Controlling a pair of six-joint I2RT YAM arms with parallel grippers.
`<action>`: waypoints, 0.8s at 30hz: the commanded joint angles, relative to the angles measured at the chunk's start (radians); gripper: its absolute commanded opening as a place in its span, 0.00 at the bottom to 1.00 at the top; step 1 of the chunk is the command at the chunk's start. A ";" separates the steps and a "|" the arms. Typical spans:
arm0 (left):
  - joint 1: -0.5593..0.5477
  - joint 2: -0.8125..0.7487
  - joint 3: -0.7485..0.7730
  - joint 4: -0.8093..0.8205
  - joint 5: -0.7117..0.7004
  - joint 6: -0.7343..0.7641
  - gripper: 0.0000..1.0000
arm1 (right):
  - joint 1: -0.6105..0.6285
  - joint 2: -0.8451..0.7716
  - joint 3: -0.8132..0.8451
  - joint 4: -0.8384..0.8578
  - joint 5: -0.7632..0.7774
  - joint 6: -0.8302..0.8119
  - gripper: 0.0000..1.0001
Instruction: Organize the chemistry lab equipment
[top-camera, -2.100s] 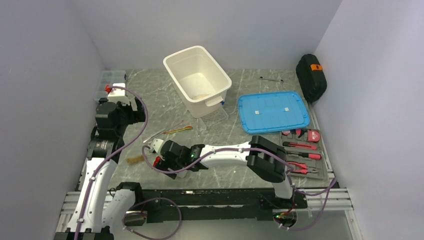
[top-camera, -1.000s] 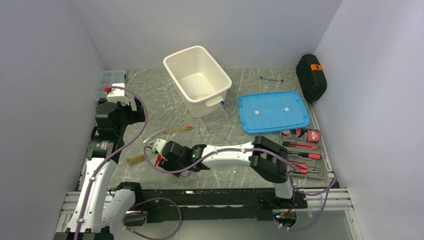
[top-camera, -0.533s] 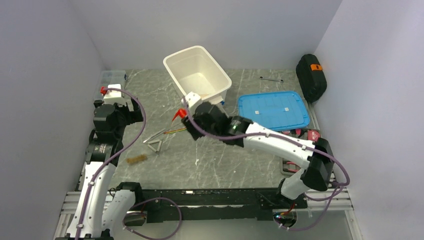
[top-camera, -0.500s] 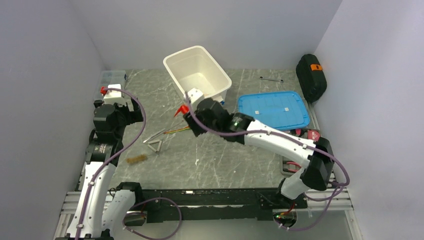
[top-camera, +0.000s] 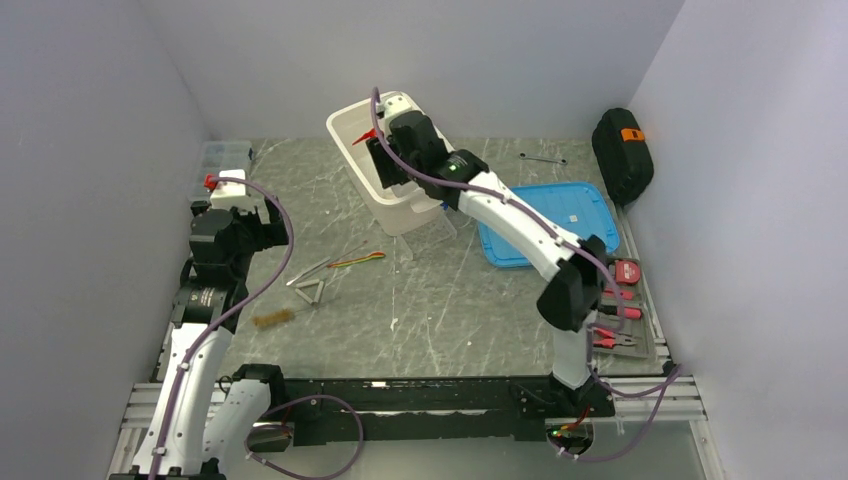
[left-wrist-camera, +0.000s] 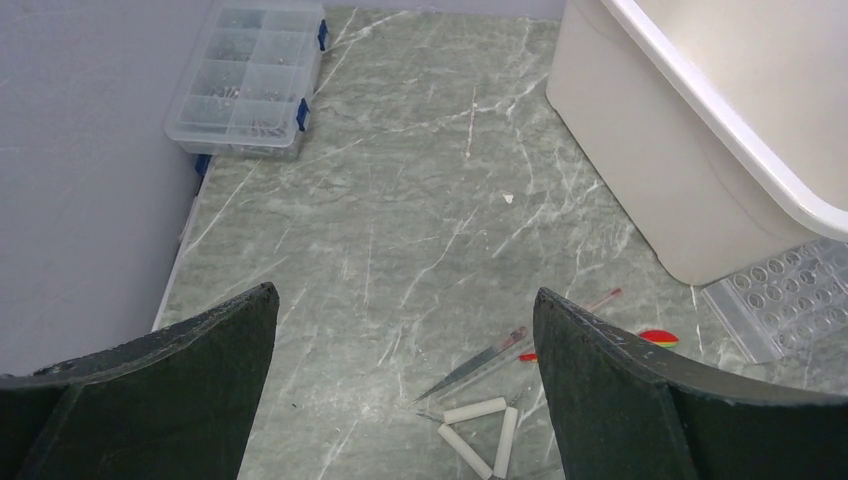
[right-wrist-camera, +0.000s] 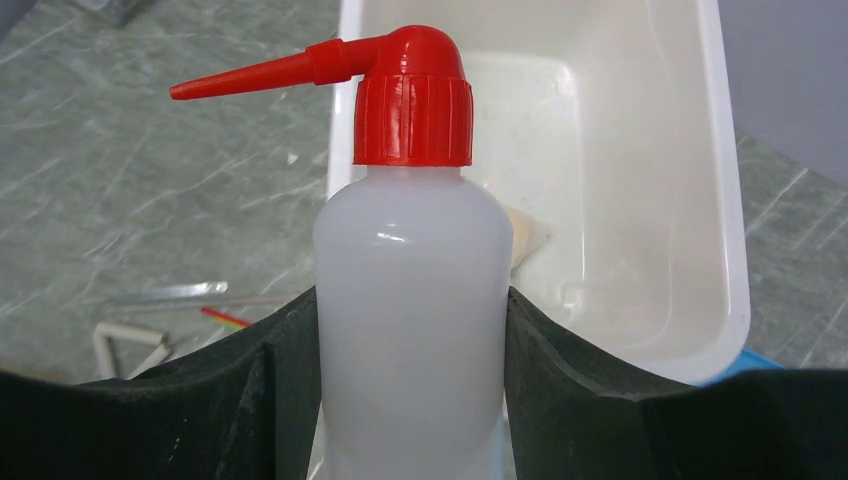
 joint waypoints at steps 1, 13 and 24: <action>-0.008 -0.016 0.001 0.034 0.008 -0.006 0.99 | -0.049 0.121 0.170 -0.059 -0.036 -0.023 0.39; -0.024 -0.013 0.003 0.033 0.018 -0.005 0.99 | -0.131 0.337 0.368 -0.062 -0.100 -0.012 0.38; -0.027 -0.005 0.001 0.039 0.030 -0.005 0.99 | -0.155 0.472 0.396 -0.078 -0.134 0.022 0.37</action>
